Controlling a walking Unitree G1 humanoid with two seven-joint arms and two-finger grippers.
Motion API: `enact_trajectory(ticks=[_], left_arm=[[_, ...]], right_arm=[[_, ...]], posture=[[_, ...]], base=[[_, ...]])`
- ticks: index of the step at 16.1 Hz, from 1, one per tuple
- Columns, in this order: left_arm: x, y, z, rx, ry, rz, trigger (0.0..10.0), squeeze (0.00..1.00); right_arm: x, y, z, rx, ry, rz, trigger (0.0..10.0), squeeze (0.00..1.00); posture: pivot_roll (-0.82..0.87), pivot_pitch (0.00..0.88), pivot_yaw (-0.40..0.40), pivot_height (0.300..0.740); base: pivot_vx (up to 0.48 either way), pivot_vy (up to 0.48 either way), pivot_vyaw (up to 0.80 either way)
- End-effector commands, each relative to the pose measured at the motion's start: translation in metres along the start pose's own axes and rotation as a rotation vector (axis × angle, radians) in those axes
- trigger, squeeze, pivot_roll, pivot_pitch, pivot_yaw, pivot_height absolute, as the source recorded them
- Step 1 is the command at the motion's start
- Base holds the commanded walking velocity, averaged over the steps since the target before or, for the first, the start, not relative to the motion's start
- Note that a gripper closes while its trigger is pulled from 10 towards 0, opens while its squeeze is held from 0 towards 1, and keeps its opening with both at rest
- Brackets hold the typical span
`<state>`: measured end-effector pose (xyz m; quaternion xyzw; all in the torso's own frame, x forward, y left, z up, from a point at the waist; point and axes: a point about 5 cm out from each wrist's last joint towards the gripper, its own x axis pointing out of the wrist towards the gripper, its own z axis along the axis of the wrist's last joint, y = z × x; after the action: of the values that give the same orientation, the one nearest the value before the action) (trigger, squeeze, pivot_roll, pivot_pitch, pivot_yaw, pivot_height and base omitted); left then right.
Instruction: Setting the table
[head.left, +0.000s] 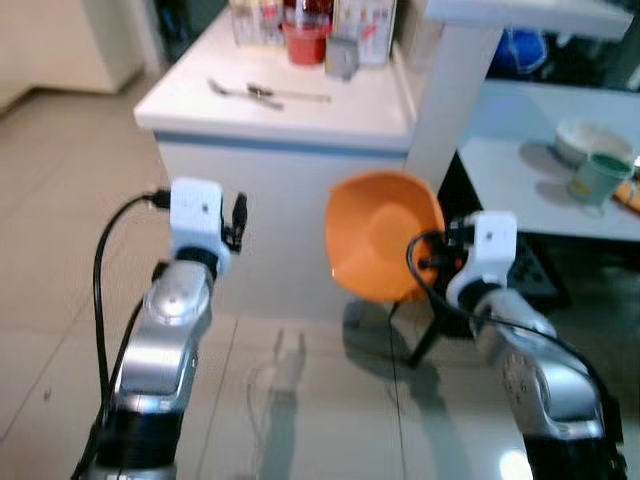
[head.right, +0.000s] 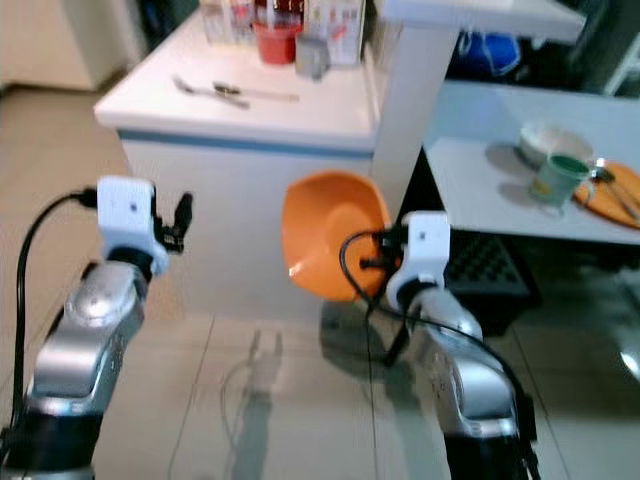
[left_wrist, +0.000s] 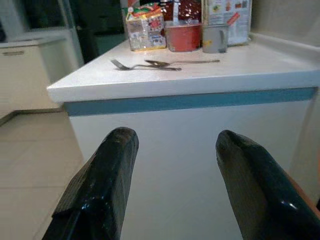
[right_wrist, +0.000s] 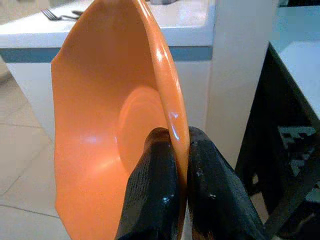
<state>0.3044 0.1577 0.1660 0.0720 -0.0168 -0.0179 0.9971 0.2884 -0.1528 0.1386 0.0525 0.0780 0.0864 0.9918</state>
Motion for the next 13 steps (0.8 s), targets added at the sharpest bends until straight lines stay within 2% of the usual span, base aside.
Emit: enact_trajectory(ticks=[1,9,11,13], left_arm=[[0.0011,-0.0069,0.0028,0.006,-0.013,-0.014,10.0,0.00],[-0.0020,-0.0023,-0.0049,0.031,-0.003,-0.001,10.0,0.00],[-0.0017,-0.0043,-0.0055,0.032,-0.005,-0.006,10.0,0.00],[-0.0019,-0.0052,-0.0062,0.029,-0.007,-0.005,10.0,0.00]], right_arm=[[-0.0019,-0.0099,0.0069,-0.023,-0.045,-0.036,10.0,0.00],[-0.0040,-0.0167,0.0024,-0.038,-0.052,-0.061,10.0,0.00],[-0.0042,-0.0156,0.0014,0.009,-0.048,-0.062,10.0,0.00],[-0.0049,-0.0154,0.0013,0.013,-0.051,-0.056,10.0,0.00]], posture=[[-0.01,0.000,-0.034,0.740],[-0.02,0.000,-0.025,0.740],[-0.02,0.000,-0.025,0.740],[-0.03,0.000,-0.026,0.740]], base=[[0.000,-0.371,0.00],[0.000,-0.375,0.00],[0.000,-0.373,0.00],[0.000,-0.375,0.00]])
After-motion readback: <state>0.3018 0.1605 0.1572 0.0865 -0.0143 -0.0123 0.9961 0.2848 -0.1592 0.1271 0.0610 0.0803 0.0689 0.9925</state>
